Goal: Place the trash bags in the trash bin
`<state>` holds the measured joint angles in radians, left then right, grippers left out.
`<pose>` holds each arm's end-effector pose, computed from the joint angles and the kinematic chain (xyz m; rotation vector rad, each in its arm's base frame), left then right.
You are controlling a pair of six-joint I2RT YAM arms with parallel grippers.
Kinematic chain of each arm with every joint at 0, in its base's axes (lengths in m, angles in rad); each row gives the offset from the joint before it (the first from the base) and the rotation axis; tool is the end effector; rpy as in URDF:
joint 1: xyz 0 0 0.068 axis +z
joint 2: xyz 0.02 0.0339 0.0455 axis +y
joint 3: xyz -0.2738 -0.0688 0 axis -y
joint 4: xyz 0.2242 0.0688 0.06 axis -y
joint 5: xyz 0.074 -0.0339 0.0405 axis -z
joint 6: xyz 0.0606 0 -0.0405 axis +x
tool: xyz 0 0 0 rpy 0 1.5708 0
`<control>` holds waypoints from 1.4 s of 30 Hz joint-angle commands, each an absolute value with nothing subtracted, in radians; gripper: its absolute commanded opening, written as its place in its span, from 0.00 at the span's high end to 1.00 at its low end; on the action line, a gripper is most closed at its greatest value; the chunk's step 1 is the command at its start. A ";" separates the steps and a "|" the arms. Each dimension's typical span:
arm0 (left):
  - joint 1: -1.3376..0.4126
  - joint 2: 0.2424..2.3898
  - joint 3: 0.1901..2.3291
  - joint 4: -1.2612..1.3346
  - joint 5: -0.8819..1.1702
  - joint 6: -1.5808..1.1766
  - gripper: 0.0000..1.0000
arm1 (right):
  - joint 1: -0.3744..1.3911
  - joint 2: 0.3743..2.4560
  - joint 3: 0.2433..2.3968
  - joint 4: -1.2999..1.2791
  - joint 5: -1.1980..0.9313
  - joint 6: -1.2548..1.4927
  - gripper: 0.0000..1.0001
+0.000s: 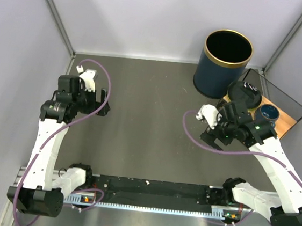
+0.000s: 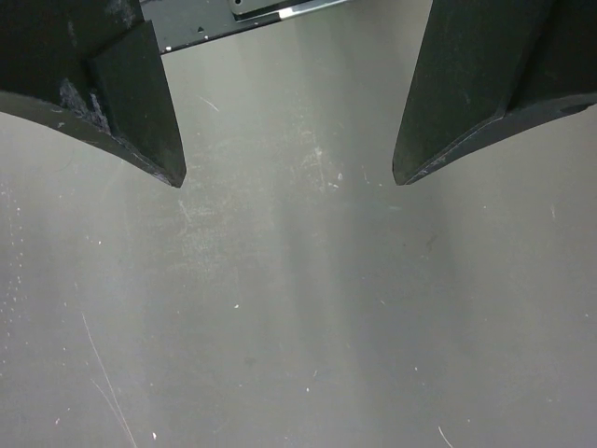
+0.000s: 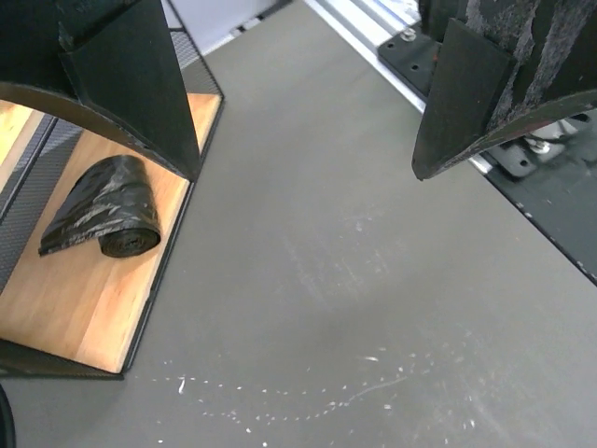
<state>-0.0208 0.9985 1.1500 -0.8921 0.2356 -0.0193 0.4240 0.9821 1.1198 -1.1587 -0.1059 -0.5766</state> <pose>0.1821 -0.0179 0.3471 0.1217 2.3007 -0.2926 0.1359 0.0684 0.3169 -1.2737 2.2493 0.0810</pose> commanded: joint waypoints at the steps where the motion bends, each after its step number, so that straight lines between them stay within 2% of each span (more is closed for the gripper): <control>1: -0.021 0.985 1.155 -0.848 0.256 0.039 0.01 | 0.559 1.060 1.111 -1.173 0.053 -0.704 0.01; 5: -0.023 1.003 1.166 -0.836 0.365 0.052 0.01 | 0.698 1.123 1.075 -1.178 0.231 -0.813 0.01; 13: -0.025 1.026 1.158 -0.796 0.457 0.049 0.01 | 0.716 1.194 0.911 -1.105 0.498 -1.110 0.01; 19: -0.023 1.029 1.132 -0.792 0.502 0.040 0.01 | 0.585 1.174 0.829 -0.984 0.468 -1.349 0.01; 24: -0.023 1.008 1.108 -0.769 0.511 0.044 0.01 | 0.463 1.140 0.691 -0.715 0.462 -1.629 0.01; 32: -0.023 1.015 1.097 -0.765 0.529 0.048 0.01 | 0.416 1.291 0.721 -0.627 0.468 -1.680 0.04; 37: -0.025 1.026 1.089 -0.761 0.537 0.048 0.01 | 0.350 1.402 0.778 -0.594 0.492 -1.742 0.10; 42: -0.023 1.035 1.078 -0.749 0.538 0.051 0.01 | 0.307 1.451 0.790 -0.517 0.508 -1.824 0.10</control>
<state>-0.0216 1.0306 1.0878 -0.8055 0.5129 0.0368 0.3302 1.4246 0.7429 -0.5896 0.4797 -1.7397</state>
